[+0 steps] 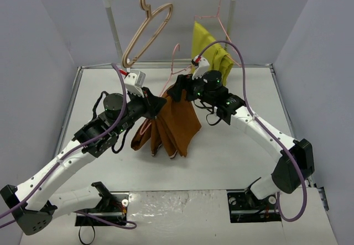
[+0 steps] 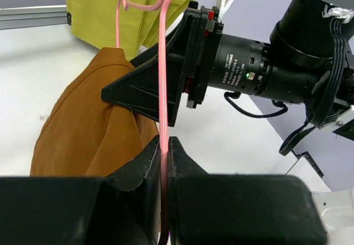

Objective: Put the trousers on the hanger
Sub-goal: Place the hanger at the clothesline.

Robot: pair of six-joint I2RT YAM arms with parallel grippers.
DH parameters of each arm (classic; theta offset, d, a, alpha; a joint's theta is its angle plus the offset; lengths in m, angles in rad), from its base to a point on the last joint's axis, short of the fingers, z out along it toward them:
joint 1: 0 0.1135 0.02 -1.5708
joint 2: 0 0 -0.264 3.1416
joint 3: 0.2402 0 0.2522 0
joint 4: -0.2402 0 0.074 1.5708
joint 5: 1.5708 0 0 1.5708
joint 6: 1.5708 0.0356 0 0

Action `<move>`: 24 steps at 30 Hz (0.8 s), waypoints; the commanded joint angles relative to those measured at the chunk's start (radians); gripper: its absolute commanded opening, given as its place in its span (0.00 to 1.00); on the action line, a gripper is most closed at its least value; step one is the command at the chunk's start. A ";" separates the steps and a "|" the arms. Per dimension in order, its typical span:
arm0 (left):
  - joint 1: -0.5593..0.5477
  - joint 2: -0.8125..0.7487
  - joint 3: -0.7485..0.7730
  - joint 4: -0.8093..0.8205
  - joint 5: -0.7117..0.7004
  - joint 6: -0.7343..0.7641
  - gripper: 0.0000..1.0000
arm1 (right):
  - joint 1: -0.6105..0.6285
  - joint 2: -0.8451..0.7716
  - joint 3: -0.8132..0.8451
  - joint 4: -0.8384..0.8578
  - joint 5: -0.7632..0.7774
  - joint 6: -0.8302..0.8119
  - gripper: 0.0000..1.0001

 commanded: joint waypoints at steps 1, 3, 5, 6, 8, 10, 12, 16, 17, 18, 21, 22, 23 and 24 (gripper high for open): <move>0.008 -0.077 0.056 0.248 0.005 0.011 0.02 | 0.006 0.014 -0.017 0.056 0.015 -0.035 0.81; 0.008 -0.085 0.050 0.260 0.003 0.005 0.02 | 0.006 0.014 -0.026 0.059 0.019 -0.038 0.72; 0.008 -0.097 0.042 0.272 -0.001 0.005 0.02 | 0.006 0.013 -0.034 0.057 0.022 -0.044 0.57; 0.008 -0.103 0.041 0.275 -0.003 0.005 0.02 | 0.004 0.010 -0.035 0.059 0.028 -0.046 0.42; 0.008 -0.108 0.033 0.277 -0.006 0.006 0.02 | 0.003 0.008 -0.035 0.057 0.030 -0.044 0.30; 0.008 -0.121 0.021 0.292 -0.006 0.005 0.02 | -0.002 0.006 -0.032 0.057 0.030 -0.043 0.15; 0.008 -0.132 0.010 0.298 -0.001 0.006 0.02 | -0.008 0.005 -0.026 0.059 0.024 -0.035 0.09; 0.008 -0.147 -0.010 0.306 -0.003 0.016 0.02 | -0.016 0.006 -0.009 0.048 0.007 -0.020 0.21; 0.008 -0.152 -0.014 0.315 -0.001 0.014 0.02 | -0.017 0.008 -0.011 0.045 0.008 -0.017 0.30; 0.008 -0.160 -0.020 0.326 -0.003 0.014 0.02 | -0.025 0.008 -0.011 0.042 0.014 -0.006 0.43; 0.008 -0.169 -0.024 0.326 -0.010 0.020 0.02 | -0.049 0.000 -0.028 0.040 0.011 0.006 0.53; 0.009 -0.170 -0.024 0.325 -0.012 0.022 0.02 | -0.054 -0.004 -0.037 0.042 0.010 0.009 0.54; 0.010 -0.175 -0.024 0.325 -0.015 0.023 0.02 | -0.059 -0.009 -0.040 0.042 0.008 0.011 0.54; 0.010 -0.175 -0.024 0.326 -0.013 0.025 0.02 | -0.063 -0.018 -0.043 0.040 0.007 0.011 0.54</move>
